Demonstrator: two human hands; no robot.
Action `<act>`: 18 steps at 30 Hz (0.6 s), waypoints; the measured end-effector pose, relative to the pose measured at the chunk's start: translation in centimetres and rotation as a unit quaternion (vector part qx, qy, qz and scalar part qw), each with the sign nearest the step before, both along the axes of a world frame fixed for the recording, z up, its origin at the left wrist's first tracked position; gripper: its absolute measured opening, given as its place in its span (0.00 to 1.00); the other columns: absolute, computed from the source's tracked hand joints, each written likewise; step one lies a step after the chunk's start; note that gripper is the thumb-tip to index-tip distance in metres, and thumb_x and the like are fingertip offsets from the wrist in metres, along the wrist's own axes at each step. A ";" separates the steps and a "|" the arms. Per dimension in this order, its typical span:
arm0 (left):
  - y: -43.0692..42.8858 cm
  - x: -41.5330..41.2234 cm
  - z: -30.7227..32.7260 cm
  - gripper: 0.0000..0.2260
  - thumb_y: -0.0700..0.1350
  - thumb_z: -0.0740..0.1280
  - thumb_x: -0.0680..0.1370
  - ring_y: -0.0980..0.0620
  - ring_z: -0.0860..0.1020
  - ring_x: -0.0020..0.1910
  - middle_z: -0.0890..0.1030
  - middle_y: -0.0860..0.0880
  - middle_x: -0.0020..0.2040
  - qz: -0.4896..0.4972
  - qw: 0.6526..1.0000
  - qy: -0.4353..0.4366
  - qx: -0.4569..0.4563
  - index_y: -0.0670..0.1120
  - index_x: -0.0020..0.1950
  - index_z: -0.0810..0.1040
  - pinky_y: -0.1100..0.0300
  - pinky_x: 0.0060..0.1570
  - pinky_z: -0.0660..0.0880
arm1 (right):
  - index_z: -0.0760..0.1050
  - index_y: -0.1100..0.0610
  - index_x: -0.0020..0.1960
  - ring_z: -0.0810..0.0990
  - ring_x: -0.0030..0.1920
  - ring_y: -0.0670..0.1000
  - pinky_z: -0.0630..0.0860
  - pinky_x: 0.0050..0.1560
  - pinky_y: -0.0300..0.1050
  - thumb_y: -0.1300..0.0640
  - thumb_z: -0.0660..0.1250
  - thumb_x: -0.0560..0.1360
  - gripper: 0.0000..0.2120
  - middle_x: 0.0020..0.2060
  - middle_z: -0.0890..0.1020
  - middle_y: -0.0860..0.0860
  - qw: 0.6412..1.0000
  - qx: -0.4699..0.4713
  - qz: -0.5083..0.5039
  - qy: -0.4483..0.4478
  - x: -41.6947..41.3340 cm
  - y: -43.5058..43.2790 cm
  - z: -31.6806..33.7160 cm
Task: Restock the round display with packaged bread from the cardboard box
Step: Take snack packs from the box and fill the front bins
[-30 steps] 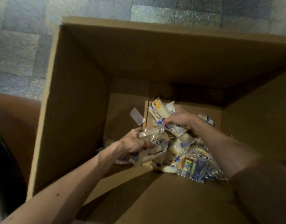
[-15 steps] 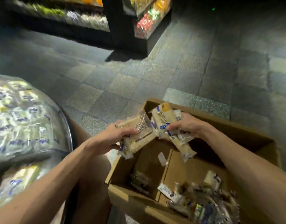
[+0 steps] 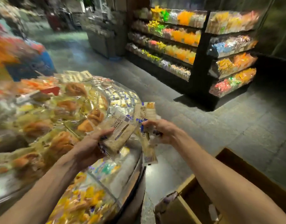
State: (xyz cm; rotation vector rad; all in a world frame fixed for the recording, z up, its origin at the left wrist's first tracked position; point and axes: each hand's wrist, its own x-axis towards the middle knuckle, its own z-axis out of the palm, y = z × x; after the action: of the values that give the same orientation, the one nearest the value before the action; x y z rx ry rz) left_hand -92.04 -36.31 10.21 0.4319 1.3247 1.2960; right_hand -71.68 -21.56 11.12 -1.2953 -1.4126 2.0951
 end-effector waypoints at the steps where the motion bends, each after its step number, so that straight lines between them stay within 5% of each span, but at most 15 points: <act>1: -2.2 -1.9 0.3 0.23 0.47 0.74 0.67 0.48 0.84 0.40 0.85 0.42 0.52 0.034 0.999 -0.007 0.006 0.40 0.60 0.82 0.51 0.45 0.82 | 0.81 0.54 0.36 0.78 0.34 0.48 0.76 0.35 0.43 0.57 0.69 0.76 0.10 0.33 0.82 0.51 1.000 -0.016 0.016 0.014 -3.0 -1.5 0.0; 6: -13.1 -9.1 0.5 0.19 0.51 0.72 0.67 0.46 0.83 0.38 0.86 0.42 0.47 0.149 0.989 0.004 -0.008 0.44 0.54 0.83 0.50 0.41 0.80 | 0.79 0.54 0.22 0.73 0.23 0.45 0.73 0.31 0.42 0.58 0.63 0.80 0.27 0.21 0.76 0.47 0.992 -0.095 0.060 0.066 -15.6 -9.3 -1.5; 8: -17.0 -11.1 0.2 0.22 0.50 0.72 0.68 0.43 0.83 0.46 0.84 0.39 0.55 0.193 0.981 -0.013 -0.013 0.44 0.61 0.81 0.43 0.50 0.79 | 0.81 0.55 0.25 0.74 0.26 0.46 0.71 0.31 0.41 0.59 0.62 0.81 0.26 0.22 0.78 0.49 0.987 -0.119 0.064 0.084 -19.5 -12.5 -2.4; 12: -23.0 -12.9 -1.3 0.19 0.48 0.70 0.70 0.46 0.85 0.41 0.86 0.40 0.50 0.263 0.962 -0.066 -0.004 0.42 0.58 0.81 0.47 0.43 0.83 | 0.83 0.57 0.27 0.77 0.26 0.48 0.76 0.29 0.41 0.60 0.66 0.78 0.21 0.28 0.81 0.51 0.978 -0.178 0.064 0.090 -24.7 -17.7 -4.2; 15: -25.9 -12.8 -3.0 0.21 0.48 0.69 0.73 0.42 0.83 0.51 0.84 0.38 0.56 0.305 0.946 -0.112 0.015 0.41 0.63 0.79 0.38 0.65 0.72 | 0.81 0.59 0.35 0.74 0.33 0.50 0.77 0.27 0.43 0.60 0.69 0.76 0.11 0.33 0.80 0.51 0.976 -0.203 0.047 0.068 -26.6 -20.5 -5.1; 18: -26.8 -12.4 -4.6 0.24 0.49 0.72 0.72 0.34 0.77 0.63 0.82 0.36 0.59 0.344 0.930 -0.127 0.023 0.42 0.66 0.77 0.33 0.71 0.61 | 0.79 0.58 0.40 0.73 0.38 0.49 0.76 0.25 0.40 0.59 0.71 0.75 0.06 0.38 0.78 0.51 0.976 -0.208 0.035 0.056 -28.2 -22.0 -6.1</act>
State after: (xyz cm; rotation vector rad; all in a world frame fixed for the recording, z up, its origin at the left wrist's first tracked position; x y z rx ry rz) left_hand -104.42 -63.15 5.66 -0.2005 1.2666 1.8875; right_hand -99.92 -43.52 5.01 -1.2551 -1.0179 2.5643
